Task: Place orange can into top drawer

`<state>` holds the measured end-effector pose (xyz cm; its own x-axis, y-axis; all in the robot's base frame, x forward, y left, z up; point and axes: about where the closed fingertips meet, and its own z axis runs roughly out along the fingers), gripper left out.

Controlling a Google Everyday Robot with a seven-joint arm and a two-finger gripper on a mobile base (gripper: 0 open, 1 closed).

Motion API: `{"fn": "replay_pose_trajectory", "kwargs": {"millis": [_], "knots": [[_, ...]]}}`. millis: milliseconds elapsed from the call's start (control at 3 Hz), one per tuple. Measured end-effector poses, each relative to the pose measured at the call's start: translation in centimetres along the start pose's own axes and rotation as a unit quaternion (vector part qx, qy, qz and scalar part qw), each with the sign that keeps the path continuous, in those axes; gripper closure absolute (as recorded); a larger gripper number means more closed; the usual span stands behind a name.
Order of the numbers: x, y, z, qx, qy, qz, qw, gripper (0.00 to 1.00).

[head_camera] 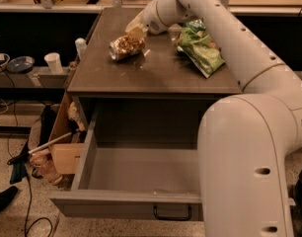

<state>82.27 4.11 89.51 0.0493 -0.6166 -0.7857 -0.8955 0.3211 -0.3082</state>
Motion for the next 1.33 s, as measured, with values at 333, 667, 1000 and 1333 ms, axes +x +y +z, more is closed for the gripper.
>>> {"fn": "replay_pose_trajectory", "kwargs": {"millis": [333, 667, 1000, 1333], "knots": [[0.0, 0.0, 0.01, 0.0, 0.0, 0.0, 1.0, 0.58], [0.0, 0.01, 0.01, 0.0, 0.0, 0.0, 1.0, 0.27], [0.0, 0.01, 0.01, 0.0, 0.0, 0.0, 1.0, 0.04], [-0.49, 0.0, 0.02, -0.003, -0.006, -0.004, 1.0, 0.0]]}}
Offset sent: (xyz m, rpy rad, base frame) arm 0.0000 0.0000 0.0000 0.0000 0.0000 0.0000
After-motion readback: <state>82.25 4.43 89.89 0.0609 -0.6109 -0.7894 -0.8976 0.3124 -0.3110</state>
